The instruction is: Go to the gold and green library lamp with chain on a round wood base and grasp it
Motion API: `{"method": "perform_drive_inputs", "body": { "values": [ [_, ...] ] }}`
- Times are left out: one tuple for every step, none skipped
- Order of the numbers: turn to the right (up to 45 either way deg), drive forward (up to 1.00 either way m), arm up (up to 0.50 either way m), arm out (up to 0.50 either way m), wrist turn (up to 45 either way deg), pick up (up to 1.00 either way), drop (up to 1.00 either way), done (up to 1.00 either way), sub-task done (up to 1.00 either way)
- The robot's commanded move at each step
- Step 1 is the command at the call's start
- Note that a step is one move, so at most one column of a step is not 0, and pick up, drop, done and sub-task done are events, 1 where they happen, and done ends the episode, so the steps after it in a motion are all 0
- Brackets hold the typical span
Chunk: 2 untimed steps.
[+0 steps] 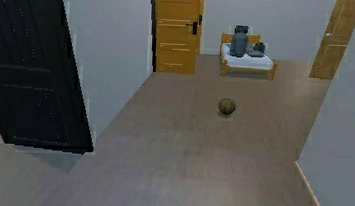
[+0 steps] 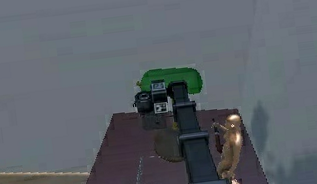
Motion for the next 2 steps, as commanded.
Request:
{"method": "perform_drive_inputs", "body": {
  "values": [
    [0.0, 0.00, 0.00, 0.00, 18.0, 0.00, 0.00, 0.00, 0.00],
    [0.0, 0.00, 0.00, 0.00, 0.0, 1.00, 0.00, 0.00, 0.00]
  ]
}}
